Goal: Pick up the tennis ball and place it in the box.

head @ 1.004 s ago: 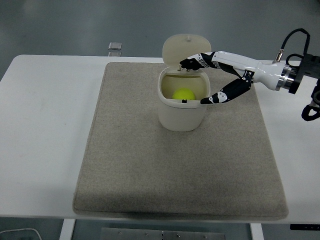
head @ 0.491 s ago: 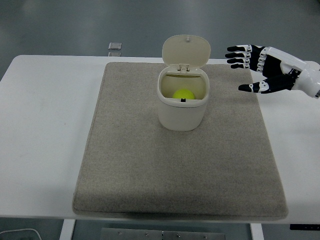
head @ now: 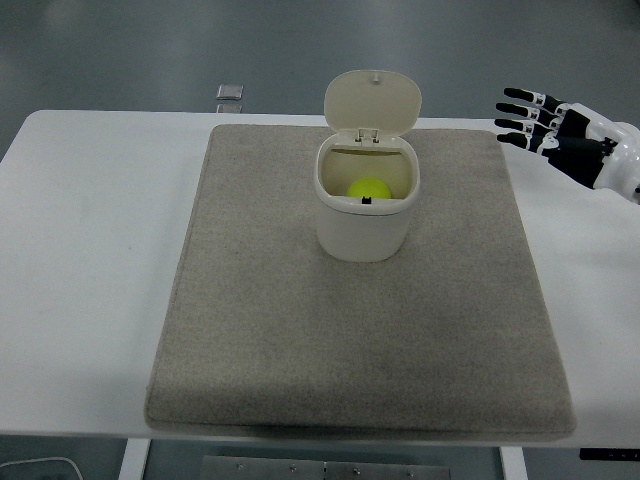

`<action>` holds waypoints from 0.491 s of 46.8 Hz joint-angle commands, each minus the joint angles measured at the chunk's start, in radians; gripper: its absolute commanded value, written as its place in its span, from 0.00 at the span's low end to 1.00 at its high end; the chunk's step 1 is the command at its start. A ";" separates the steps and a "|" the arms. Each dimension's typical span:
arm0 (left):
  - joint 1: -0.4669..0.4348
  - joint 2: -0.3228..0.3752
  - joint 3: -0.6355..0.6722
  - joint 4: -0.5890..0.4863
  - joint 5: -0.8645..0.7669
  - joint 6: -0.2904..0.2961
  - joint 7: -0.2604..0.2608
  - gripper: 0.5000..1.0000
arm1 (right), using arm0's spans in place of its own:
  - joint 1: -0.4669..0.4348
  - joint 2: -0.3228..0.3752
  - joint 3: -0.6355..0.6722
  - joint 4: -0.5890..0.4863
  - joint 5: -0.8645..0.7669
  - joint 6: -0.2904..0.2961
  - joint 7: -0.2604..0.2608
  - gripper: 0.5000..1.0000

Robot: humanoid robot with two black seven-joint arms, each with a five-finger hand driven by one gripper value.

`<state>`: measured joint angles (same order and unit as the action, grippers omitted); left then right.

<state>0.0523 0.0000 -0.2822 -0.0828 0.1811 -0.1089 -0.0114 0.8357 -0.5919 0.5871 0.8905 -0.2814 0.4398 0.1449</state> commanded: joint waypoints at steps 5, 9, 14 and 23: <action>0.000 0.000 0.000 0.000 0.000 0.000 -0.001 0.98 | 0.010 0.055 -0.001 -0.035 0.100 -0.041 -0.057 0.79; 0.000 0.000 0.001 0.000 0.000 0.000 0.001 0.98 | 0.008 0.075 -0.001 -0.035 0.169 -0.072 -0.070 0.79; 0.000 0.000 0.000 0.000 0.000 0.000 -0.001 0.98 | 0.008 0.098 0.000 -0.044 0.244 -0.095 -0.070 0.79; 0.000 0.000 0.000 0.000 0.000 0.000 -0.001 0.98 | 0.008 0.147 -0.001 -0.110 0.386 -0.101 -0.071 0.79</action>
<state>0.0524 0.0000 -0.2818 -0.0828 0.1810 -0.1089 -0.0118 0.8448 -0.4582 0.5871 0.8026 0.0640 0.3399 0.0740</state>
